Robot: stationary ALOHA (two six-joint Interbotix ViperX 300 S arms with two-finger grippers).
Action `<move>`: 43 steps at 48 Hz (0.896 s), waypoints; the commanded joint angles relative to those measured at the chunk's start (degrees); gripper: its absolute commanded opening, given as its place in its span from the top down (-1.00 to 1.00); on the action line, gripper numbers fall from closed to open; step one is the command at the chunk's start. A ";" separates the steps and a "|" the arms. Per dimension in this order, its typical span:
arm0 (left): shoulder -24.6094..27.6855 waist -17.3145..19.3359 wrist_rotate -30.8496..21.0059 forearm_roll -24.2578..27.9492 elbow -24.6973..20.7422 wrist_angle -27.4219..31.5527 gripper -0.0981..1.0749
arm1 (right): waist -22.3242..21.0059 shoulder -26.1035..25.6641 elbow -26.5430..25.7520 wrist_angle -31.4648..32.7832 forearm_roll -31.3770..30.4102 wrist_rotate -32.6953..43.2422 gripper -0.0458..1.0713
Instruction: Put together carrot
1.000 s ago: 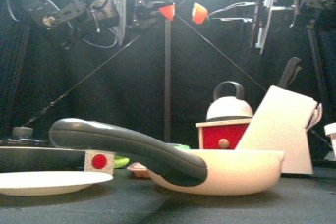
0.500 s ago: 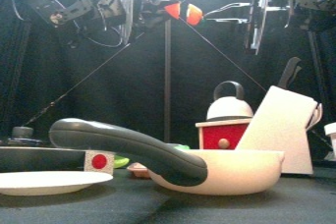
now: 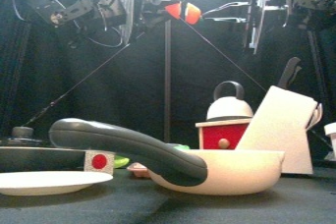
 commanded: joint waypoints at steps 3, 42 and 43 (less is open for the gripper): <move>-0.35 0.09 0.09 -0.09 -1.76 -0.53 -0.26 | -0.09 0.26 -1.93 -0.53 -0.26 -0.09 0.18; 0.26 0.35 0.09 -0.09 -2.11 -0.53 -0.26 | 0.00 0.62 -2.37 -0.53 -1.32 0.09 0.18; 0.18 0.35 0.18 -0.09 -2.11 -0.53 -0.26 | 0.09 0.62 -2.37 -0.62 -1.41 0.09 0.17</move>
